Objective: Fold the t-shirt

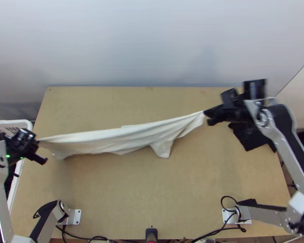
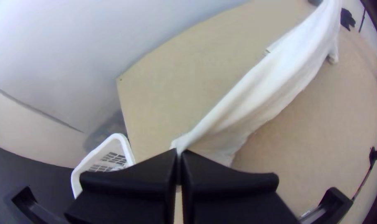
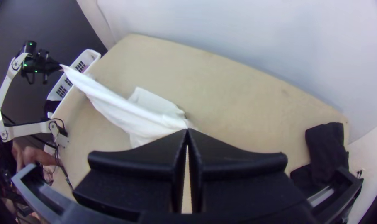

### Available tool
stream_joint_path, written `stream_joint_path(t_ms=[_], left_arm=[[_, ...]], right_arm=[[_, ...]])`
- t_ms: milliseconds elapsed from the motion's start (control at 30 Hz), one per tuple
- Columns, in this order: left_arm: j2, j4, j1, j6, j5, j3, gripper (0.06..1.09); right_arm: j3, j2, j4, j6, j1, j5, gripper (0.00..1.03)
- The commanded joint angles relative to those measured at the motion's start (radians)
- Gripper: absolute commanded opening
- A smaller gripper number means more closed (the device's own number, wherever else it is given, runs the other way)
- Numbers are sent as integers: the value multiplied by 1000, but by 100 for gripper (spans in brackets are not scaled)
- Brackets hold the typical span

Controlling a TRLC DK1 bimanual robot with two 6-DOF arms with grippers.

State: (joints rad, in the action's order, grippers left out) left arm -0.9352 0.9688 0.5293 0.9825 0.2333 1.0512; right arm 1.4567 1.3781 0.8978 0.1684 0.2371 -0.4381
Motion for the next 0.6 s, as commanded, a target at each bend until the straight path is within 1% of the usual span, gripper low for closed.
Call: stream_joint_path(t_ms=[0,167,233,300,433,567], left_arm=[[4,74,90,-61,90,164,10],[10,142,107,-100,133,280,10],[10,160,106,-102,143,323,10],[6,163,93,-102,147,339,10],[-25,153,29,-96,146,300,10],[-74,53,-23,-90,143,182,10]], right_arm=[[133,-142,70,-23,-44,-40,3],[223,-203,102,-95,-36,-53,3],[238,-220,119,-96,-47,-57,3],[208,-234,127,-96,-65,-57,3],[96,-225,122,-93,-68,-57,3],[19,-160,107,-84,-58,-57,3]])
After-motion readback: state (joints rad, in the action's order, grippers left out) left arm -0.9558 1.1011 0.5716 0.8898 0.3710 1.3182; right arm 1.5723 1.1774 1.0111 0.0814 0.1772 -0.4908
